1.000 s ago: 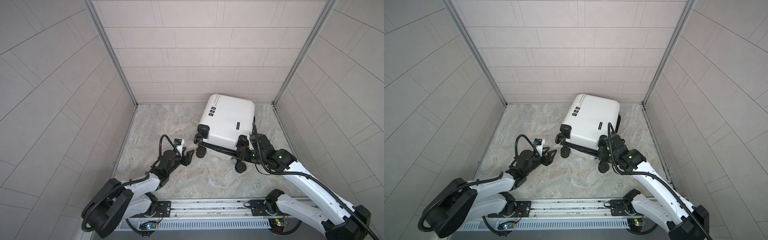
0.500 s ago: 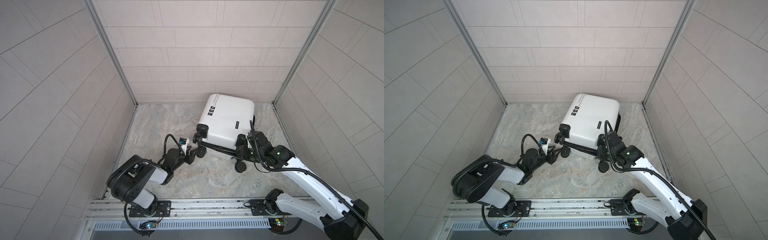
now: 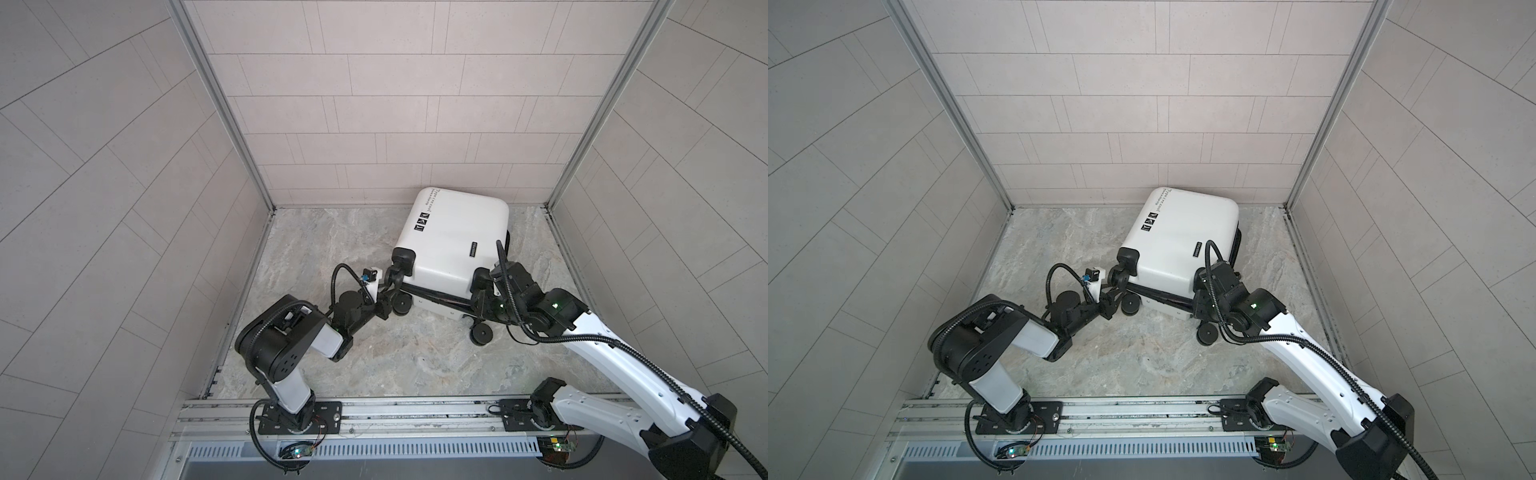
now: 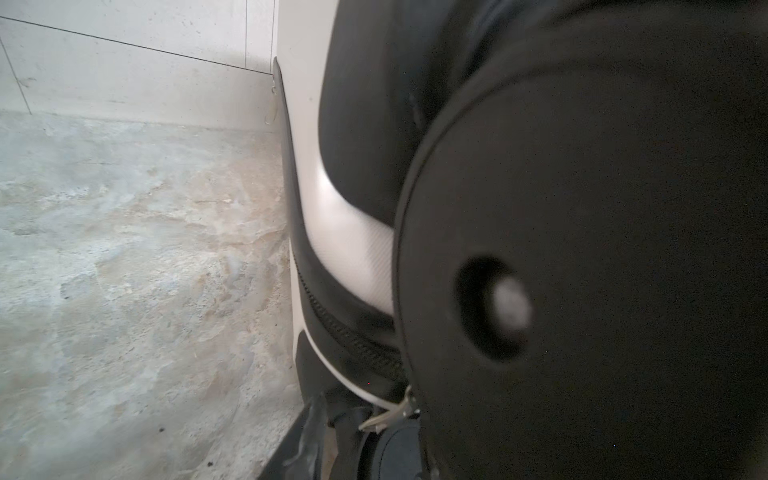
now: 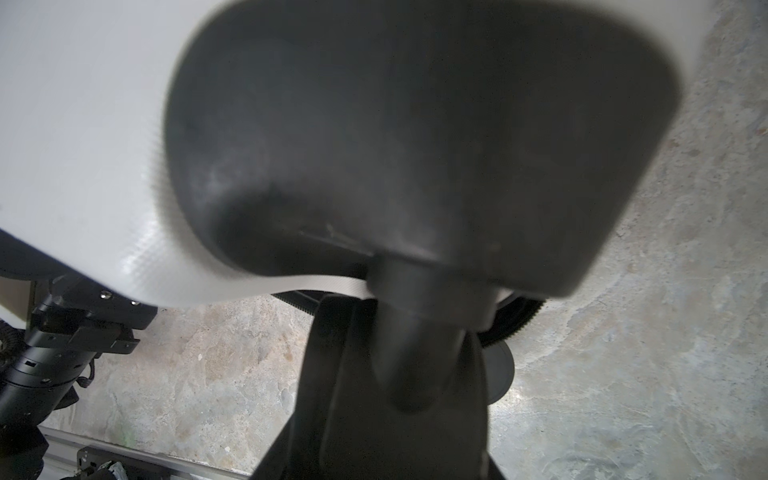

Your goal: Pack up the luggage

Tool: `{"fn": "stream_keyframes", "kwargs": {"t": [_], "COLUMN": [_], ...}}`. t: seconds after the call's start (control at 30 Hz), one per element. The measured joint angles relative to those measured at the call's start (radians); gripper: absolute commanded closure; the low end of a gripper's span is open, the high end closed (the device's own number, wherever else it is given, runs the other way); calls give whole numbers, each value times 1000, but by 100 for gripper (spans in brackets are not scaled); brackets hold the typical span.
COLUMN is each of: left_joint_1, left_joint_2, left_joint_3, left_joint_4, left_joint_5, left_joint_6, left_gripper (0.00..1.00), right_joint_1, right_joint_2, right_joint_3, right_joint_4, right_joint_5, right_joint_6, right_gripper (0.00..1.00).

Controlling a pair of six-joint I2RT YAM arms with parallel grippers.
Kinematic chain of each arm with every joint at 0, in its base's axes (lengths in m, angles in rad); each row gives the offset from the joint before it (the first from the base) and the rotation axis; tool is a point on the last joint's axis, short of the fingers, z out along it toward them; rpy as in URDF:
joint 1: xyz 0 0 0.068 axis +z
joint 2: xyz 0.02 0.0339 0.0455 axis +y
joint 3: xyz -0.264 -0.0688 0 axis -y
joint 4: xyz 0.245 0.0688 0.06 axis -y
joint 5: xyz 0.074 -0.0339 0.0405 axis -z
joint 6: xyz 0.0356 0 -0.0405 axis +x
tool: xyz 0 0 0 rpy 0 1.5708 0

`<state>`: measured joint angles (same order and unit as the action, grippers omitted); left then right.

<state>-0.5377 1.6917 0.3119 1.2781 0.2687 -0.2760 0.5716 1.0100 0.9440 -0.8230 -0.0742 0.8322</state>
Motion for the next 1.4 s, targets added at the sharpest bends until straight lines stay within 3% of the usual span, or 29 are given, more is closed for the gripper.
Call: {"fn": "stream_keyframes", "kwargs": {"t": [0.47, 0.7, 1.17, 1.4], "left_joint_1": [14, 14, -3, -33], "left_joint_2": [59, 59, -27, -116], "left_joint_3": [49, 48, -3, -10], "left_joint_4": [21, 11, -11, -129], "left_joint_5": [90, 99, 69, -3], "left_joint_6": [-60, -71, -79, -11], "left_gripper": [83, 100, 100, 100], "right_joint_1": [14, 32, 40, 60], "right_joint_2": [25, 28, 38, 77], "right_joint_3": [24, 24, 24, 43], "right_joint_4": [-9, -6, -5, -13], "right_joint_5": [32, 43, 57, 67], "right_joint_6": [15, 27, 41, 51], "right_gripper": [91, 92, 98, 100]}}
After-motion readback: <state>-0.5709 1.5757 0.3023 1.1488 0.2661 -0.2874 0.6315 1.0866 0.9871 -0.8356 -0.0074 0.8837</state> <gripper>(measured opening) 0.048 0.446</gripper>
